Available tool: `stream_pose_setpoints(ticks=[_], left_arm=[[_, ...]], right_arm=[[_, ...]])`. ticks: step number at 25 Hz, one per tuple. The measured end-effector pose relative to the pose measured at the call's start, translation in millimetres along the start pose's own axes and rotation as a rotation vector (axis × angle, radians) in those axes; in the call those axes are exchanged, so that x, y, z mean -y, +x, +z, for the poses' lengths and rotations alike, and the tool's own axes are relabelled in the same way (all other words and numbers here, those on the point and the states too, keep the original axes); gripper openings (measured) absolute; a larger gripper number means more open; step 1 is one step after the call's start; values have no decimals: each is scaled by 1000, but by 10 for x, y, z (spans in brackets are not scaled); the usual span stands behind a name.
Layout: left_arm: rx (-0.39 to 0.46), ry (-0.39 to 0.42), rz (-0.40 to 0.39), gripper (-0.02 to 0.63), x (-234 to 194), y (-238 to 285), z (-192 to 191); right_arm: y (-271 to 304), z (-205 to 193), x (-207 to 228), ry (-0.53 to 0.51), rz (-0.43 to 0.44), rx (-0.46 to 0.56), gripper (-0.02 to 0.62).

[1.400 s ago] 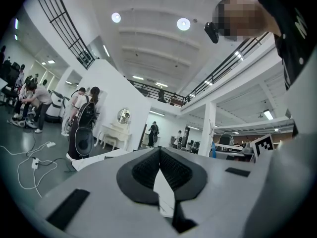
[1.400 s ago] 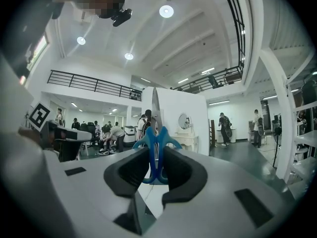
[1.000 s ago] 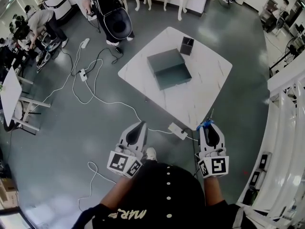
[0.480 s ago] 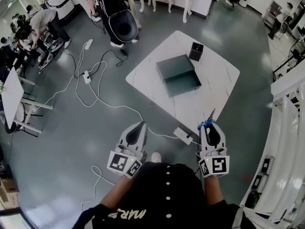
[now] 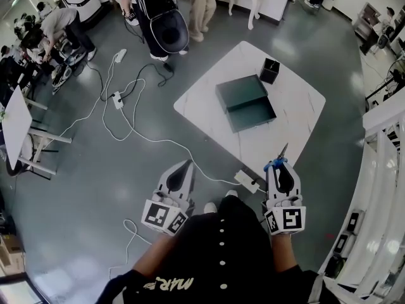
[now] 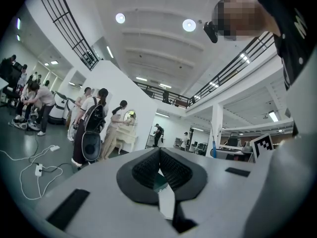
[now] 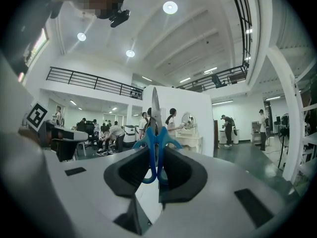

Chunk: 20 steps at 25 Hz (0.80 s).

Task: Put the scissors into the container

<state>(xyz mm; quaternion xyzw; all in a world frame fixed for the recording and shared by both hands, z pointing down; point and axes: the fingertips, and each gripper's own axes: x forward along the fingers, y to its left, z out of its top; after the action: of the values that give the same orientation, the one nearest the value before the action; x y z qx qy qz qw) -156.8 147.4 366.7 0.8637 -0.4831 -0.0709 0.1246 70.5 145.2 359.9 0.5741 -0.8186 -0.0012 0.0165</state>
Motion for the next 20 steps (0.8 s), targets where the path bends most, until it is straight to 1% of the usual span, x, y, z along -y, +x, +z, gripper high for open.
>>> stream_pose_setpoints(ticks=[5, 9, 14, 20], left_arm=[[-8, -14, 17, 26, -146, 61, -39], [-10, -17, 37, 26, -359, 194, -55], [-16, -19, 58, 26, -641, 468, -41], [-19, -8, 82, 26, -1035, 790, 87]], right_arm=[[193, -48, -17, 0, 11, -14, 101], [430, -123, -7, -1, 23, -26, 101], [870, -186, 53, 1, 43, -31, 101], [1482, -208, 34, 13, 78, -30, 101]])
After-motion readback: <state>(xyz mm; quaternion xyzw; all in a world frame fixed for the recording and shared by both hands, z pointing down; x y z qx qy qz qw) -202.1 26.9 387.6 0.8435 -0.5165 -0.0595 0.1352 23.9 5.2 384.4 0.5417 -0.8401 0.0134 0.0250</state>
